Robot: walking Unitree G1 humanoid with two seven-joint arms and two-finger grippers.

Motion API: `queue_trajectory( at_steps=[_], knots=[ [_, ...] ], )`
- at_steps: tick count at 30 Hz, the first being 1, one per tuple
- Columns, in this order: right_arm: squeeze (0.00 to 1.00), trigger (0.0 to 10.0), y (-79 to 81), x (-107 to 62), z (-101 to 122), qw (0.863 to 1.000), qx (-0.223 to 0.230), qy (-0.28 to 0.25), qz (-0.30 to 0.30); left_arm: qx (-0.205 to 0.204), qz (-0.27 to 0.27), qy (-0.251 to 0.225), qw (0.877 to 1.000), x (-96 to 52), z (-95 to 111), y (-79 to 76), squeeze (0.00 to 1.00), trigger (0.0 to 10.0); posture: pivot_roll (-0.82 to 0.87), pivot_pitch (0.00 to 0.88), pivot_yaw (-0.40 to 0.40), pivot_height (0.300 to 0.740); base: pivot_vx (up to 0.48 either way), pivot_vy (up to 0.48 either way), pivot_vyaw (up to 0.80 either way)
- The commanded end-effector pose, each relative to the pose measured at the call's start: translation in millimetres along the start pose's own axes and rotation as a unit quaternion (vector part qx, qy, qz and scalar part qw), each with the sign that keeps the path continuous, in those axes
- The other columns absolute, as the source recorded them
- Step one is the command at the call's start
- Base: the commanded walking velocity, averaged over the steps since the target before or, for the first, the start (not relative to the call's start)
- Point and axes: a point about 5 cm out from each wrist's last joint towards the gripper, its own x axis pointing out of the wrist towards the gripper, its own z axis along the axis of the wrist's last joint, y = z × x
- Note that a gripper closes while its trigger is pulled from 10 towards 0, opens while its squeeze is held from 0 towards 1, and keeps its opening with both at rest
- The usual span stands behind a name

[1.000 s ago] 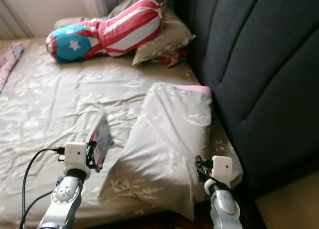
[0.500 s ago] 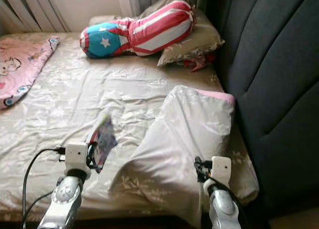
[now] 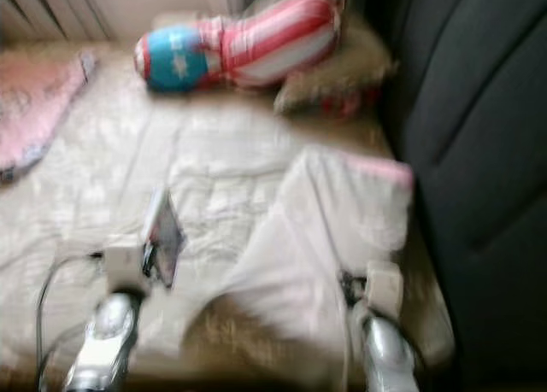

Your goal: Clean up the room

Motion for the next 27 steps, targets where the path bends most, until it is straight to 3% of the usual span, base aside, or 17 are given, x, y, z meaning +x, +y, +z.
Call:
queue_trajectory(
  at_steps=[1, 2, 3, 9, 12, 16, 19, 20, 21, 22, 23, 27],
  knots=[
    [0.85, 10.0, 4.4, -3.4, -8, 1.000, 0.002, 0.016, -0.003, 0.003, 0.013, 0.005, 1.000, -6.4, -5, 9.6, 0.00, 10.0, -0.07, 0.153, -0.025, 0.740, 0.000, 0.000, 0.00],
    [0.85, 10.0, 4.4, -3.4, -8, 1.000, 0.002, 0.016, -0.003, 0.003, 0.013, 0.005, 1.000, -6.4, -5, 9.6, 0.00, 10.0, -0.07, 0.153, -0.025, 0.740, 0.000, 0.000, 0.00],
    [1.00, 10.0, 4.7, -5.9, -11, 1.000, 0.016, 0.020, -0.009, 0.006, 0.012, 0.005, 1.000, -6.7, -5, 10.0, 0.00, 10.0, -0.07, 0.154, -0.025, 0.740, 0.000, 0.000, 0.00],
    [1.00, 10.0, 3.1, -10.6, -25, 0.998, 0.002, 0.058, -0.028, 0.012, 0.008, 0.004, 1.000, -6.8, -4, 10.2, 0.00, 10.0, -0.07, 0.158, -0.021, 0.740, 0.000, 0.000, 0.00],
    [1.00, 10.0, -0.4, -12.5, -31, 0.996, 0.030, 0.074, -0.046, 0.016, 0.006, 0.002, 1.000, -6.9, -3, 10.5, 0.00, 10.0, -0.06, 0.162, -0.017, 0.740, 0.000, 0.000, 0.00],
    [1.00, 10.0, -5.9, -12.5, -36, 0.991, 0.072, 0.095, -0.062, -0.032, 0.034, -0.004, 0.999, -2.9, 6, 18.0, 0.00, 10.0, -0.05, 0.189, -0.006, 0.740, 0.000, 0.000, 0.00],
    [1.00, 10.0, -6.7, -11.9, -40, 0.986, 0.101, 0.114, -0.063, -0.023, 0.021, -0.019, 0.999, 0.2, 14, 19.2, 0.00, 10.0, -0.04, 0.201, 0.008, 0.740, 0.000, 0.000, 0.00],
    [0.93, 10.0, -4.7, -11.3, -42, 0.985, 0.115, 0.120, -0.052, -0.026, 0.008, -0.023, 0.999, 1.9, 19, 18.5, 0.00, 10.0, -0.03, 0.208, 0.019, 0.740, 0.000, 0.000, 0.00],
    [0.93, 10.0, -4.7, -11.3, -42, 0.985, 0.115, 0.120, -0.052, -0.026, 0.008, -0.023, 0.999, 1.9, 19, 18.5, 0.00, 10.0, -0.03, 0.208, 0.019, 0.740, 0.000, 0.000, 0.00],
    [0.22, 10.0, -4.5, -11.1, -43, 0.984, 0.115, 0.123, -0.050, -0.031, 0.006, -0.025, 0.999, 2.8, 22, 18.8, 0.00, 10.0, -0.02, 0.213, 0.026, 0.740, 0.000, 0.000, 0.00],
    [0.00, 10.0, -4.9, -10.9, -44, 0.984, 0.110, 0.131, -0.052, -0.031, 0.001, -0.029, 0.999, 3.9, 25, 19.7, 0.00, 10.0, 0.00, 0.223, 0.038, 0.740, 0.000, 0.000, 0.00],
    [0.00, 10.0, -6.8, -9.4, -44, 0.983, 0.104, 0.140, -0.061, -0.027, -0.012, -0.037, 0.999, 5.2, 33, 22.0, 0.00, 10.0, 0.01, 0.239, 0.056, 0.740, 0.000, 0.000, 0.00]
  ],
)
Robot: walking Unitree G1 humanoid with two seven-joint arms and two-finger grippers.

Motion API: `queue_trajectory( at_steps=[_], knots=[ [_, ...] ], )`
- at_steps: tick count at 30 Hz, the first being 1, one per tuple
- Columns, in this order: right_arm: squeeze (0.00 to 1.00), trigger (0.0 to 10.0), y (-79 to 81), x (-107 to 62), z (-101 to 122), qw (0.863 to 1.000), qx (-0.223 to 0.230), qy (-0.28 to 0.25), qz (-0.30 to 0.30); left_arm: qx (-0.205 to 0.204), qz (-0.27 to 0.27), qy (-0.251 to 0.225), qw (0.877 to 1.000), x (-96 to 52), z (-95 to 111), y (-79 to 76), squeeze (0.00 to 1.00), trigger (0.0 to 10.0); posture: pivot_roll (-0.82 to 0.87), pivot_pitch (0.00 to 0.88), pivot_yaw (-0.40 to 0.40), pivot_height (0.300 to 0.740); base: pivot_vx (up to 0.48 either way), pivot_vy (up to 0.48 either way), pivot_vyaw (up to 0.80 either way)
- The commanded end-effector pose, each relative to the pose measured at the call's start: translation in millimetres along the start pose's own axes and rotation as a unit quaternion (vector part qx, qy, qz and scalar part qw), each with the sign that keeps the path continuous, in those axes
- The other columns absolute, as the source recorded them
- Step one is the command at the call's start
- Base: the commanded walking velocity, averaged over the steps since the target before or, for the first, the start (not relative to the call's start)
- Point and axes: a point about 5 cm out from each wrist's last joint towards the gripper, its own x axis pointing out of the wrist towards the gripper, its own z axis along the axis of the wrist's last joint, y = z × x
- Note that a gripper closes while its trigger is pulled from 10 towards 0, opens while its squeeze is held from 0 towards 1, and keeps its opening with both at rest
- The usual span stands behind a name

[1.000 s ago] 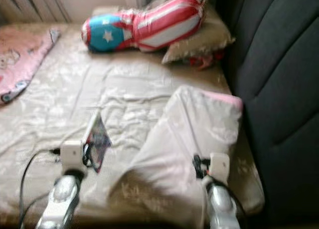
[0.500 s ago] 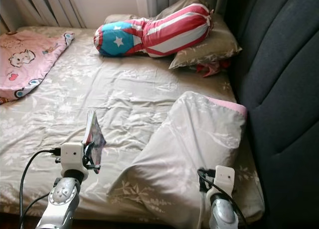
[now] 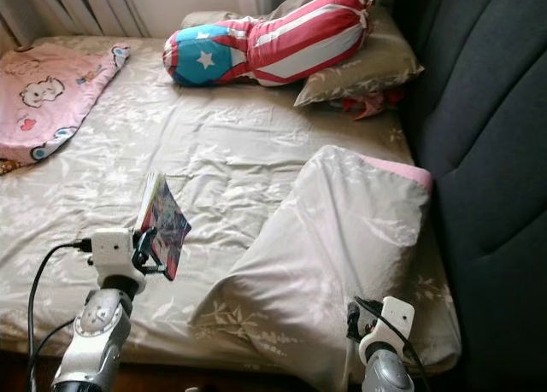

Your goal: Clean up the room

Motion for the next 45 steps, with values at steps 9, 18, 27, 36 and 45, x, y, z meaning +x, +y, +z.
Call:
queue_trajectory(
  at_steps=[9, 18, 27, 36, 45],
  knots=[
    [0.00, 10.0, -12.0, -3.8, -13, 0.999, 0.007, 0.027, -0.038, 0.030, -0.034, -0.020, 0.999, -6.7, 21, 9.9, 0.00, 10.0, 0.05, 0.285, 0.102, 0.740, 0.000, 0.000, 0.00],
    [0.00, 10.0, -5.4, -11.9, -38, 0.995, 0.065, 0.080, 0.011, 0.072, -0.081, -0.034, 0.994, -12.2, 34, 2.4, 0.00, 10.0, 0.07, 0.308, 0.127, 0.740, 0.000, 0.000, 0.00],
    [0.00, 10.0, 11.2, -17.9, -55, 0.986, 0.098, 0.117, 0.059, 0.085, -0.098, -0.021, 0.991, -18.3, 29, -2.4, 0.00, 10.0, 0.07, 0.302, 0.136, 0.740, 0.000, 0.000, 0.00],
    [0.00, 0.0, 25.0, -16.8, -55, 0.982, 0.099, 0.135, 0.084, 0.097, -0.102, -0.007, 0.990, -24.8, 31, 0.7, 0.00, 10.0, 0.08, 0.307, 0.135, 0.740, 0.000, 0.000, 0.00],
    [0.00, 0.0, 30.0, -22.7, -66, 0.981, 0.070, 0.150, 0.101, 0.098, -0.112, 0.005, 0.989, -28.9, 25, -3.5, 0.00, 10.0, 0.06, 0.299, 0.129, 0.740, 0.000, 0.000, 0.00]
  ],
)
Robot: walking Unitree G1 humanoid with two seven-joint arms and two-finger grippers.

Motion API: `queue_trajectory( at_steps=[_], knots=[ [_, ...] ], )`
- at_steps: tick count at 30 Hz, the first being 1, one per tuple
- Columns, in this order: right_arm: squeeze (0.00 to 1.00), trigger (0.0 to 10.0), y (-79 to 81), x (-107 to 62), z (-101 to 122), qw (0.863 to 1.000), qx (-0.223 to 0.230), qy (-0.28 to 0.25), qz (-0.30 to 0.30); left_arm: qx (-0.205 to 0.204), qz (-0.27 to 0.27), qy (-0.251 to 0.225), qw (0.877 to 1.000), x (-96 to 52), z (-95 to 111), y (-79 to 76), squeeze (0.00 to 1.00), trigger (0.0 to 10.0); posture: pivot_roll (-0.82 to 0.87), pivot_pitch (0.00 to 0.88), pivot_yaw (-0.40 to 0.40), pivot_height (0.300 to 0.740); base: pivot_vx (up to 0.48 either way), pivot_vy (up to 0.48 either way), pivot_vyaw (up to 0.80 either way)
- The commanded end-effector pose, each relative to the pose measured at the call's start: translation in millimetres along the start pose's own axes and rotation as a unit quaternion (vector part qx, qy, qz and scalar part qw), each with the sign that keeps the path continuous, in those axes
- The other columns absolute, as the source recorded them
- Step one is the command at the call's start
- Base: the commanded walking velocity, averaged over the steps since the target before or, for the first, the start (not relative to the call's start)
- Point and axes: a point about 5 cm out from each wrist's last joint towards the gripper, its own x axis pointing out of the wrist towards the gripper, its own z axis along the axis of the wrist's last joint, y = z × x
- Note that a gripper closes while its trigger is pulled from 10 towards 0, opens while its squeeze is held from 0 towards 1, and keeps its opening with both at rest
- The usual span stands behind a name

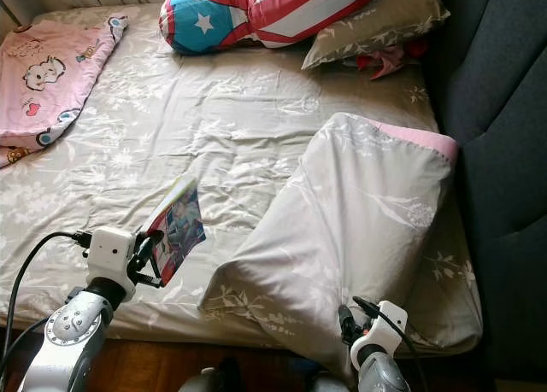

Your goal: Clean up the room

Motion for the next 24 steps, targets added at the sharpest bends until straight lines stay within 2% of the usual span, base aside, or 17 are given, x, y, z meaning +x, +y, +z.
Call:
queue_trajectory(
  at_steps=[1, 10, 24],
  knots=[
    [0.00, 0.0, 13.3, -10.3, -48, 0.995, -0.007, 0.091, 0.026, 0.007, -0.002, -0.009, 1.000, -3.0, 5, 0.0, 0.00, 10.0, 0.06, 0.296, 0.127, 0.740, 0.000, 0.000, 0.00],
    [0.00, 0.0, 14.1, -10.1, -46, 0.996, -0.026, 0.078, 0.024, 0.005, -0.007, -0.010, 1.000, -0.2, 4, -5.6, 0.00, 10.0, 0.05, 0.282, 0.117, 0.740, 0.000, 0.000, 0.00],
    [0.00, 0.0, 10.3, -2.7, -25, 0.997, -0.055, 0.052, -0.002, -0.003, -0.003, -0.015, 1.000, 9.0, 4, -9.3, 0.00, 10.0, 0.02, 0.261, 0.097, 0.740, 0.000, 0.000, 0.00]
  ],
)
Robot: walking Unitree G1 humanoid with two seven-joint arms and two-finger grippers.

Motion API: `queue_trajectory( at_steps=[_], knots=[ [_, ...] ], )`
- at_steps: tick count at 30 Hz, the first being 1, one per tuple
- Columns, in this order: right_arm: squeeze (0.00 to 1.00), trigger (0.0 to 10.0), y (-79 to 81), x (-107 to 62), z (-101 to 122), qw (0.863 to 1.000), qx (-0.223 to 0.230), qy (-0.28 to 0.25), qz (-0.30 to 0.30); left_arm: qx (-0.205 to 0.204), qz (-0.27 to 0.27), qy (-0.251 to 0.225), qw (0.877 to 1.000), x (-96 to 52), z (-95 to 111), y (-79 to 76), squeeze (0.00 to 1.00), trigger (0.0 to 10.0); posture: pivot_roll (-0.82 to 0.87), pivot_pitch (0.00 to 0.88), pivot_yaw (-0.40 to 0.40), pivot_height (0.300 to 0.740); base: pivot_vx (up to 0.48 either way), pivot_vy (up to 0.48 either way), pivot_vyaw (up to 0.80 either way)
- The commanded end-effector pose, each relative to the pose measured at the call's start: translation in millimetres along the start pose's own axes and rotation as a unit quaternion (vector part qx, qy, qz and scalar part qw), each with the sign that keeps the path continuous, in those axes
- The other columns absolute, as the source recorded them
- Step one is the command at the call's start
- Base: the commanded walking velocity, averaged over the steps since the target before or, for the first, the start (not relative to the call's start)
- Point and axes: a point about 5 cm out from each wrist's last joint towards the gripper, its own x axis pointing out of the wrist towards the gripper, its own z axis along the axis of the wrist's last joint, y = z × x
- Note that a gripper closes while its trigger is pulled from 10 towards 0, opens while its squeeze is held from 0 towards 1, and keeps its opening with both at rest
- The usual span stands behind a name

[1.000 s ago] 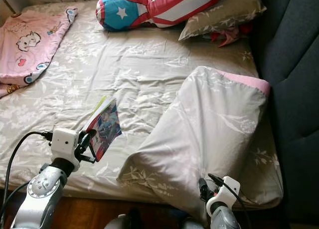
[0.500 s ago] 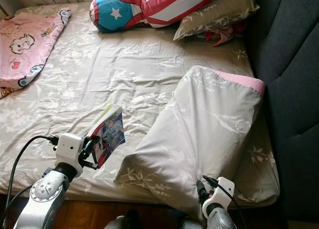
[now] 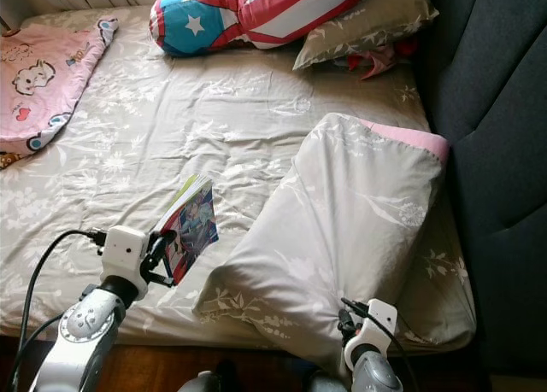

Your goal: Clean up the room

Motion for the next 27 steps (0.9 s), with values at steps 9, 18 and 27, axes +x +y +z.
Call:
queue_trajectory(
  at_steps=[9, 18, 27],
  knots=[
    [0.00, 0.0, 0.7, -6.1, -25, 0.999, -0.014, 0.046, -0.004, 0.001, 0.008, 0.002, 1.000, -1.7, -6, 1.7, 0.00, 10.0, 0.00, 0.255, 0.095, 0.740, 0.000, 0.000, 0.00],
    [0.00, 0.0, -14.1, -4.1, -9, 0.999, -0.026, 0.023, -0.042, -0.004, 0.013, 0.005, 1.000, -1.2, -10, 1.2, 0.00, 10.0, -0.01, 0.249, 0.092, 0.740, 0.000, 0.000, 0.00],
    [0.00, 0.0, -46.5, -3.5, 30, 0.994, -0.035, -0.031, -0.103, -0.012, 0.024, 0.004, 1.000, 0.7, -12, 2.7, 0.00, 10.0, -0.03, 0.235, 0.084, 0.740, 0.000, 0.000, 0.00]
  ],
)
